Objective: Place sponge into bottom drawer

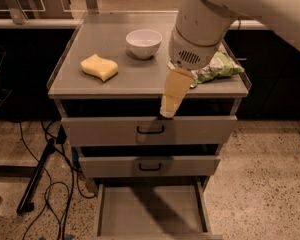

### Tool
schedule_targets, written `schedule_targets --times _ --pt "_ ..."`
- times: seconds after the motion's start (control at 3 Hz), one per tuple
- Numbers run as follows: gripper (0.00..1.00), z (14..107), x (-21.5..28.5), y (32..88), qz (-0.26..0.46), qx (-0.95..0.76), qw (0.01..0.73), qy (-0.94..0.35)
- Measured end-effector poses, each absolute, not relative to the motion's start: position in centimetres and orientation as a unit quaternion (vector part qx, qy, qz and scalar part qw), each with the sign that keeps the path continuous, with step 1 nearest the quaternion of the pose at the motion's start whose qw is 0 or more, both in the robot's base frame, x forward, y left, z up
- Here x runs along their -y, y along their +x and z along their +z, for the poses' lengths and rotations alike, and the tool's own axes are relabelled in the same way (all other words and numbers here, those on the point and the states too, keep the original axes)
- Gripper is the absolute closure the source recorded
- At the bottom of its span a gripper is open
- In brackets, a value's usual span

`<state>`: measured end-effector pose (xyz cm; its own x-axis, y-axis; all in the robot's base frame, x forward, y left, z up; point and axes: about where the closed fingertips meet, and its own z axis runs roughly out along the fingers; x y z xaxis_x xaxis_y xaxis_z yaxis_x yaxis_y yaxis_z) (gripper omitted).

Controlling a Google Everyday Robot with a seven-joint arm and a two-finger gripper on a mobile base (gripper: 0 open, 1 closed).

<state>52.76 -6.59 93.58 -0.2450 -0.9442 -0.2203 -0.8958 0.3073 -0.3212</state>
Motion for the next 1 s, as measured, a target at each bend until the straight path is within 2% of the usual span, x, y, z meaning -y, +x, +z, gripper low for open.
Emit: schedule_targets --times 1.0 --pt "0.00 93.2 4.7 54.0 -0.044 -0.796 0.205 -0.568"
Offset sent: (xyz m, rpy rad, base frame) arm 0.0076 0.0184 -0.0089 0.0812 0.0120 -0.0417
